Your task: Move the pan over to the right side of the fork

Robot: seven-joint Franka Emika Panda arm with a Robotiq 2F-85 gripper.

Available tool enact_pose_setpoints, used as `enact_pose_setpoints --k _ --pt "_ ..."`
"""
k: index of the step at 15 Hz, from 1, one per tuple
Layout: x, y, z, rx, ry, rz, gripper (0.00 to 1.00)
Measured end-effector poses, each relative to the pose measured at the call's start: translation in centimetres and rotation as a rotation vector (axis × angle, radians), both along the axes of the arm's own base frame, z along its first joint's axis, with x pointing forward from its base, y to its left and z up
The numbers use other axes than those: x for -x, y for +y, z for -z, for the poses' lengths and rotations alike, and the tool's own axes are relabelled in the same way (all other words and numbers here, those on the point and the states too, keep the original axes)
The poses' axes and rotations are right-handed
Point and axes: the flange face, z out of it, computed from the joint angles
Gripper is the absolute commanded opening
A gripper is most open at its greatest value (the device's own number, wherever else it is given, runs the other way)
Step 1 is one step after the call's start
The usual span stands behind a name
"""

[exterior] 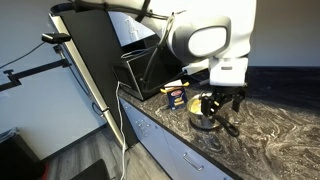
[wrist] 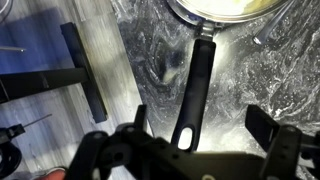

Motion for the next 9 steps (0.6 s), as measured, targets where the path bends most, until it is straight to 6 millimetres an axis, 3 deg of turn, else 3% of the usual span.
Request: enact_pose_setpoints --k 4,9 --pt "-1.0 0.4 2.1 0.0 0.034 0.076 1.0" --pt "-1.5 0.6 2.4 0.001 0.034 0.081 1.0"
